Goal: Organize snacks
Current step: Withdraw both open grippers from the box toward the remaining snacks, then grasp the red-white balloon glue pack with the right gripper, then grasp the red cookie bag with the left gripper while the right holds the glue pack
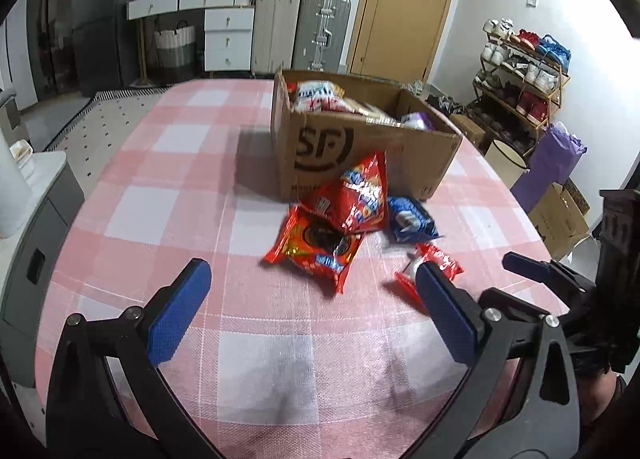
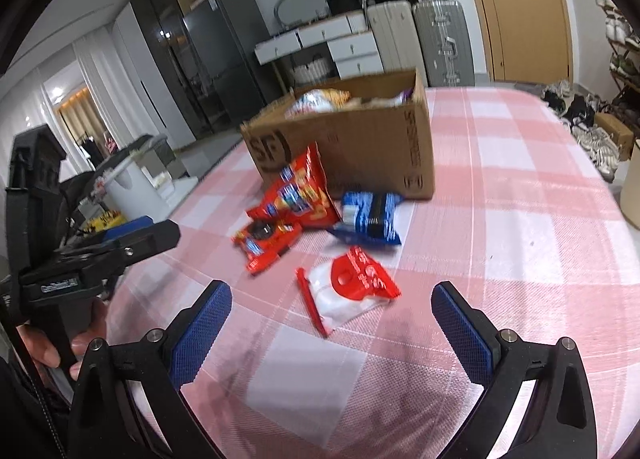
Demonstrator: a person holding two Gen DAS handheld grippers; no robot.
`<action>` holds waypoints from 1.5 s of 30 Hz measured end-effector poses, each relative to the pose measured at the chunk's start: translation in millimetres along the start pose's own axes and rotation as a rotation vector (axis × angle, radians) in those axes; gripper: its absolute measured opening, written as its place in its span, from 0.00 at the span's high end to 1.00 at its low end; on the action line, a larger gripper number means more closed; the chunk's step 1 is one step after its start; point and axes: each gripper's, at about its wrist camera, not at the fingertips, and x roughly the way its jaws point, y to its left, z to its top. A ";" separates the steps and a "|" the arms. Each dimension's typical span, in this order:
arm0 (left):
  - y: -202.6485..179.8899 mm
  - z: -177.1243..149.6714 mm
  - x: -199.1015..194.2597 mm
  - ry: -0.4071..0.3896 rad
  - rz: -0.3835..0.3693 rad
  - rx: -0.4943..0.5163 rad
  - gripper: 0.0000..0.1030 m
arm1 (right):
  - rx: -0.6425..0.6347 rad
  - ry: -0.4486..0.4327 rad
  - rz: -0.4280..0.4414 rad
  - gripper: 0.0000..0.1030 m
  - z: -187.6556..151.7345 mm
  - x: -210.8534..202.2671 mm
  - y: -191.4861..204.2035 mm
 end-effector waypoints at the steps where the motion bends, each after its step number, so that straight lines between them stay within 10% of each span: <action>1: 1.1 -1.0 4.0 0.007 0.001 -0.001 0.01 | 0.001 0.016 -0.004 0.01 -0.2 6.6 -1.2; 19: 16.9 -13.4 42.8 0.073 -0.012 -0.027 0.01 | -0.085 0.162 -0.102 0.04 7.1 83.0 4.8; 30: 25.7 -18.3 54.9 0.099 -0.016 -0.050 0.01 | -0.258 0.185 -0.180 0.45 4.5 97.3 33.3; 45: 28.8 -18.5 56.0 0.103 -0.005 -0.053 0.01 | -0.171 0.129 -0.082 0.51 8.7 69.7 19.7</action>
